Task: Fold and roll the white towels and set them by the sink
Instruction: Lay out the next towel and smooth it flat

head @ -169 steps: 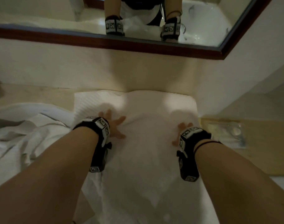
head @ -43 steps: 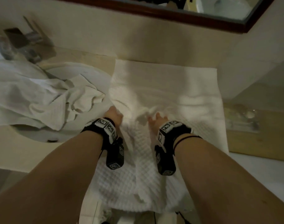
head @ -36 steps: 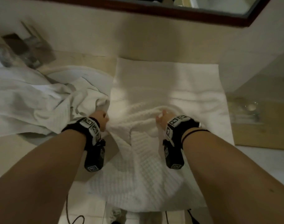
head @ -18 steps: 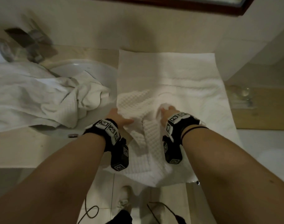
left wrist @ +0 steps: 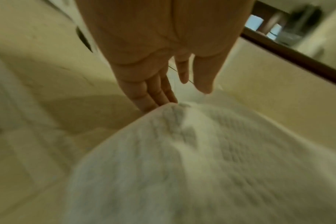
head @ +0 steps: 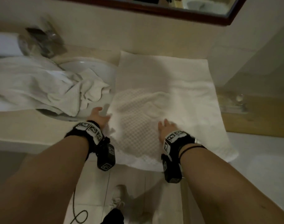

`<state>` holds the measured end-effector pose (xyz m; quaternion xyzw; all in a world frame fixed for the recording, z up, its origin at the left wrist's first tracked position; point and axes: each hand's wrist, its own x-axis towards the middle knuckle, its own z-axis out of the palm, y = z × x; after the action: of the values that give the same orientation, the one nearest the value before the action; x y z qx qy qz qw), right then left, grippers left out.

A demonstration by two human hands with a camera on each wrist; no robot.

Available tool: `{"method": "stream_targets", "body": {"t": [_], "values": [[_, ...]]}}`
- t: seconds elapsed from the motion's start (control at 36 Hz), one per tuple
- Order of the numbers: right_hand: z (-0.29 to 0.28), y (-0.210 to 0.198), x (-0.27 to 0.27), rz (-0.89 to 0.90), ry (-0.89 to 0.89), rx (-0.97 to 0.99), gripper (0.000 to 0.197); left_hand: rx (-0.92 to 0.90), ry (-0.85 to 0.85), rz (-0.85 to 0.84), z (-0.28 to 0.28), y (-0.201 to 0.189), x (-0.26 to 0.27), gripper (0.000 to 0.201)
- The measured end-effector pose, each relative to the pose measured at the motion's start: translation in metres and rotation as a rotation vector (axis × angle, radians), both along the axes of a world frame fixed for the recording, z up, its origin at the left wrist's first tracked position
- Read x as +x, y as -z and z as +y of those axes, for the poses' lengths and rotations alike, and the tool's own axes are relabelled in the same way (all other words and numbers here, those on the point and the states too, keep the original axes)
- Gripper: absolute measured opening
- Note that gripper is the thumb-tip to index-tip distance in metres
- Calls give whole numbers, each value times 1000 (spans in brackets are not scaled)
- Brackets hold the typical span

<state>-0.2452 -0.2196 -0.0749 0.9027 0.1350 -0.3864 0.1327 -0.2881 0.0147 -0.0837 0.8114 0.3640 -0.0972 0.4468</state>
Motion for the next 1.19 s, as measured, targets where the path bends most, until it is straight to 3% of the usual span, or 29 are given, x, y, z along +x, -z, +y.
{"method": "stream_targets", "body": {"t": [0.08,0.14,0.25,0.33,0.44,0.53,0.58,0.67,0.75,0.86,0.92,1.03,1.08,1.19], "values": [[0,5,1,-26,17,16,72,87,198,41,-17,9,-19,61],[-3,10,1,-42,26,31,69,229,312,113,-29,14,-27,58],[-7,16,0,-86,15,46,66,590,355,379,-53,18,-43,53],[-9,20,-2,-108,21,87,68,768,564,385,-74,16,-41,60],[-29,22,-5,-117,143,310,57,651,856,268,-114,16,-19,65],[-66,16,-14,-255,390,527,44,524,868,381,-136,21,-11,73],[-101,16,-22,-380,596,569,53,549,821,456,-147,22,-9,76],[-161,21,-33,-458,809,440,69,627,735,494,-175,16,-4,67],[-207,23,-43,-439,930,389,83,585,842,412,-219,7,7,64],[-240,33,-52,-368,1154,656,92,493,1038,312,-274,7,18,57],[-249,38,-56,-291,1240,811,82,491,1080,349,-290,11,20,57],[-260,45,-71,-285,1218,905,58,502,1069,428,-297,20,23,60],[-258,50,-79,-279,1151,892,24,526,1082,413,-292,20,24,61],[-251,51,-91,-192,1001,869,30,583,1128,425,-289,18,30,64]]}}
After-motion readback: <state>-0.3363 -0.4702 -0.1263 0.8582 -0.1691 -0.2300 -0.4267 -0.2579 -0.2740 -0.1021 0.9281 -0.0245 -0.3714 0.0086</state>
